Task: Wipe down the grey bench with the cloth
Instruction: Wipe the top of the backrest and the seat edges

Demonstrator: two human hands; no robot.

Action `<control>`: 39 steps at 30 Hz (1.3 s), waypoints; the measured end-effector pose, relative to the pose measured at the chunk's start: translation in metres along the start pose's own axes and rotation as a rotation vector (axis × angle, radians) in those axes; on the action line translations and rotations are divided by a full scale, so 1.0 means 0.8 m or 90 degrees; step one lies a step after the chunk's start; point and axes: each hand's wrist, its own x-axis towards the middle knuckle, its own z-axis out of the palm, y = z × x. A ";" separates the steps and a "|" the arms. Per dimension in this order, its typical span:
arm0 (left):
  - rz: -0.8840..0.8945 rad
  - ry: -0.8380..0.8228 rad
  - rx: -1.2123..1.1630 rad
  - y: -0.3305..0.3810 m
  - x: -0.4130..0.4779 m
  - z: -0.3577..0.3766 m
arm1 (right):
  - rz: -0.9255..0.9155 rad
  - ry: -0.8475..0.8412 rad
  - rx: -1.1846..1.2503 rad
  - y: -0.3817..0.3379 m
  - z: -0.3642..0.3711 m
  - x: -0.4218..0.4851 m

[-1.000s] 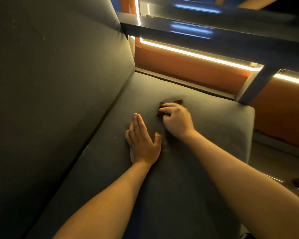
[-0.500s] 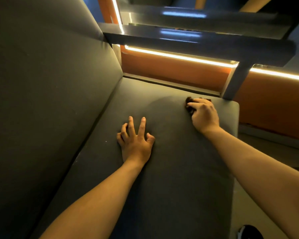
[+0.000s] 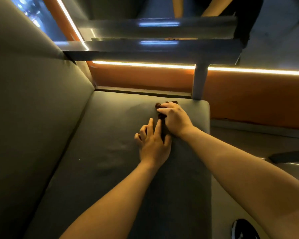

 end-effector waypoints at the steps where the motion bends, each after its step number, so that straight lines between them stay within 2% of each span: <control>1: 0.007 -0.005 0.063 0.002 -0.002 0.007 | 0.021 0.030 -0.016 0.019 -0.010 -0.007; 3: 0.025 -0.008 0.135 0.001 0.000 0.013 | 0.068 0.084 -0.024 0.055 -0.029 -0.024; 6: 0.041 -0.005 0.147 0.002 -0.001 0.018 | 0.142 0.141 -0.015 0.089 -0.043 -0.042; 11: 0.035 -0.011 0.167 0.006 -0.006 0.018 | 0.309 0.201 0.036 0.073 -0.037 -0.036; 13: 0.030 -0.019 0.166 0.007 -0.007 0.017 | 0.262 0.187 0.035 0.046 -0.026 -0.030; 16: 0.036 -0.009 0.166 0.004 -0.006 0.017 | 0.093 0.083 0.043 0.008 -0.010 -0.026; 19: 0.026 -0.013 0.170 0.007 0.000 0.017 | 0.003 -0.007 0.003 0.021 -0.024 -0.020; 23: -0.002 -0.064 0.164 0.016 0.004 0.011 | 0.086 0.038 -0.054 0.069 -0.056 -0.025; 26: -0.033 -0.068 0.090 0.046 0.014 0.010 | 0.188 0.100 -0.014 0.086 -0.062 -0.050; 31: 0.089 -0.059 0.085 0.087 0.004 0.044 | 0.322 0.179 0.123 0.098 -0.057 -0.083; 35: 0.075 -0.022 0.053 0.078 0.003 0.053 | 0.307 0.187 0.183 0.091 -0.064 -0.062; 39: 0.048 0.011 0.017 0.080 0.007 0.062 | 0.170 0.092 0.108 0.047 -0.056 -0.030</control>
